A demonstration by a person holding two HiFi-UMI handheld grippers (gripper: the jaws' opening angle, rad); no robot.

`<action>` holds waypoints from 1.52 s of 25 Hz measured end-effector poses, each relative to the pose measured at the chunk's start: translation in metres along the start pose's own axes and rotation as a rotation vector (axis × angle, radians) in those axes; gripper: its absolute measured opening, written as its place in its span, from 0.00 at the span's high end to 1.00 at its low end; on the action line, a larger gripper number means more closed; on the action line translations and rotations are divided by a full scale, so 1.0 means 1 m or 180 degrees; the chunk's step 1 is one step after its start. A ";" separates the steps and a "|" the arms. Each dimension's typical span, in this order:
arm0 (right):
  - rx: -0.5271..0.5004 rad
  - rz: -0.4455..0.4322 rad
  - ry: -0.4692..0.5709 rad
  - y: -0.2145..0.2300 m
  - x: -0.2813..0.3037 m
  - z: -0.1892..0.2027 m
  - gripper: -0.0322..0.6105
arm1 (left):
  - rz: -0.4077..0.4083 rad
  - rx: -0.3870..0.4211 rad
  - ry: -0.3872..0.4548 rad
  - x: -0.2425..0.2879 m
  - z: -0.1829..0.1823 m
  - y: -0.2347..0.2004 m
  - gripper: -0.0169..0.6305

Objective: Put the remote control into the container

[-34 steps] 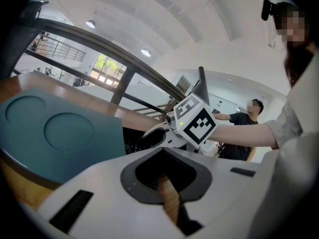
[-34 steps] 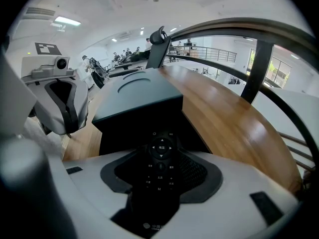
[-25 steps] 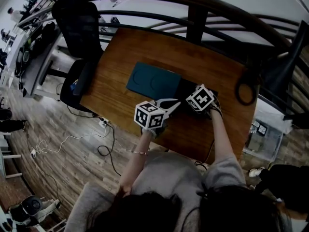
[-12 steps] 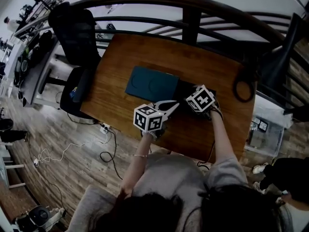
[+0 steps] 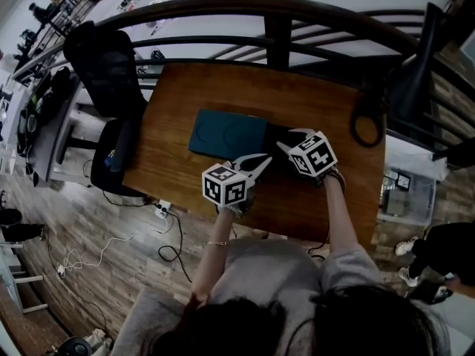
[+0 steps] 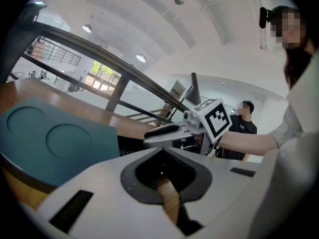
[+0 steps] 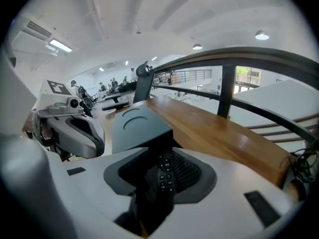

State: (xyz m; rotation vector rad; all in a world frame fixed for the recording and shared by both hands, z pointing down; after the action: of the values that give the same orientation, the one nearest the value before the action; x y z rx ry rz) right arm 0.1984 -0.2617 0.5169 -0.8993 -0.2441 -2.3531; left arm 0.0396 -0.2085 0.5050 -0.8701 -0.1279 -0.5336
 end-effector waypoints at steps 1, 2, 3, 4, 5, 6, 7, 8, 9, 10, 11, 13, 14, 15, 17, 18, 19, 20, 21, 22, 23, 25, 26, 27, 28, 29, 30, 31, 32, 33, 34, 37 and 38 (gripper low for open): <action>0.0016 0.0037 0.0060 -0.002 -0.005 -0.002 0.73 | 0.0019 0.0013 0.0010 0.000 -0.001 0.002 0.97; 0.0040 0.0071 0.0128 -0.003 -0.010 -0.004 0.75 | 0.0039 0.0029 0.0023 -0.001 -0.003 0.003 0.97; 0.0070 0.0102 0.0204 -0.005 -0.014 -0.007 0.78 | 0.0060 0.0048 0.0036 -0.002 -0.005 0.005 0.97; 0.0102 0.0130 0.0284 -0.007 -0.019 -0.010 0.80 | 0.0083 0.0073 0.0050 -0.003 -0.007 0.007 0.97; 0.0131 0.0158 0.0362 -0.009 -0.023 -0.014 0.82 | 0.0109 0.0102 0.0066 -0.005 -0.009 0.009 0.97; 0.0158 0.0187 0.0439 -0.011 -0.026 -0.017 0.84 | 0.0139 0.0132 0.0085 -0.006 -0.011 0.011 0.97; 0.0185 0.0216 0.0518 -0.013 -0.031 -0.020 0.85 | 0.0170 0.0166 0.0104 -0.008 -0.013 0.014 0.97; 0.0216 0.0243 0.0601 -0.015 -0.036 -0.023 0.86 | 0.0200 0.0205 0.0120 -0.009 -0.015 0.017 0.97; 0.0248 0.0269 0.0688 -0.016 -0.042 -0.025 0.87 | 0.0230 0.0247 0.0135 -0.010 -0.017 0.021 0.97; 0.0277 0.0294 0.0773 -0.018 -0.048 -0.028 0.87 | 0.0258 0.0290 0.0150 -0.011 -0.019 0.026 0.97; 0.0300 0.0320 0.0851 -0.019 -0.053 -0.030 0.88 | 0.0287 0.0333 0.0165 -0.011 -0.021 0.031 0.97; 0.0331 0.0368 0.0976 -0.023 -0.062 -0.033 0.88 | 0.0344 0.0416 0.0200 -0.013 -0.027 0.040 0.97; 0.0339 0.0387 0.1030 -0.026 -0.066 -0.034 0.89 | 0.0371 0.0458 0.0217 -0.015 -0.029 0.044 0.97; 0.0344 0.0404 0.1081 -0.028 -0.070 -0.035 0.89 | 0.0394 0.0499 0.0234 -0.016 -0.032 0.047 0.97; 0.0337 0.0432 0.1175 -0.033 -0.077 -0.038 0.89 | 0.0433 0.0572 0.0268 -0.018 -0.037 0.054 0.97; 0.0330 0.0444 0.1212 -0.034 -0.079 -0.039 0.89 | 0.0451 0.0600 0.0285 -0.020 -0.039 0.056 0.97; 0.0321 0.0460 0.1245 -0.035 -0.082 -0.040 0.90 | 0.0465 0.0624 0.0298 -0.021 -0.041 0.059 0.97; 0.0312 0.0477 0.1278 -0.036 -0.085 -0.042 0.90 | 0.0477 0.0644 0.0306 -0.022 -0.042 0.061 0.97; 0.0302 0.0494 0.1312 -0.037 -0.088 -0.043 0.90 | 0.0488 0.0661 0.0310 -0.023 -0.043 0.063 0.97; 0.0292 0.0509 0.1348 -0.037 -0.091 -0.045 0.90 | 0.0497 0.0680 0.0311 -0.025 -0.043 0.065 0.97; 0.0284 0.0520 0.1388 -0.039 -0.094 -0.047 0.90 | 0.0504 0.0699 0.0310 -0.026 -0.043 0.067 0.97; 0.0276 0.0524 0.1480 -0.042 -0.100 -0.048 0.90 | 0.0515 0.0730 0.0309 -0.028 -0.042 0.069 0.97; 0.0270 0.0520 0.1523 -0.044 -0.103 -0.049 0.90 | 0.0519 0.0737 0.0313 -0.030 -0.041 0.070 0.97; 0.0262 0.0515 0.1559 -0.047 -0.105 -0.049 0.90 | 0.0521 0.0742 0.0320 -0.031 -0.040 0.071 0.97; 0.0251 0.0511 0.1585 -0.049 -0.108 -0.049 0.90 | 0.0520 0.0747 0.0326 -0.031 -0.040 0.072 0.97; 0.0238 0.0512 0.1605 -0.050 -0.110 -0.050 0.90 | 0.0516 0.0754 0.0328 -0.032 -0.040 0.073 0.97; 0.0225 0.0517 0.1624 -0.051 -0.112 -0.051 0.90 | 0.0511 0.0763 0.0329 -0.033 -0.040 0.073 0.97; 0.0216 0.0523 0.1643 -0.051 -0.113 -0.052 0.91 | 0.0505 0.0774 0.0332 -0.034 -0.040 0.074 0.97; 0.0211 0.0529 0.1661 -0.051 -0.115 -0.053 0.90 | 0.0501 0.0784 0.0339 -0.035 -0.041 0.075 0.97; 0.0209 0.0533 0.1677 -0.051 -0.116 -0.053 0.91 | 0.0501 0.0793 0.0349 -0.036 -0.042 0.076 0.97; 0.0207 0.0537 0.1692 -0.051 -0.117 -0.054 0.91 | 0.0502 0.0802 0.0360 -0.037 -0.042 0.077 0.97; 0.0196 0.0553 0.1728 -0.052 -0.120 -0.054 0.91 | 0.0505 0.0838 0.0379 -0.041 -0.045 0.080 0.97; 0.0193 0.0558 0.1735 -0.053 -0.120 -0.055 0.91 | 0.0505 0.0847 0.0384 -0.042 -0.046 0.080 0.97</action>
State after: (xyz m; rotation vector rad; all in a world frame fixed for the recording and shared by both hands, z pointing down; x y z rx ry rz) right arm 0.2081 -0.1827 0.3990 -0.2162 -0.0118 -2.3089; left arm 0.0379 -0.1849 0.4061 -0.5812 -0.0183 -0.4082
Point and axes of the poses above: the fingertips, and each gripper's own axes: x forward along the fingers, y to its right, z out of its underside, the point moved 9 cm from there along -x, backward along the fingers, and after that the axes turned 15 degrees about -x, right-handed, at the moved point
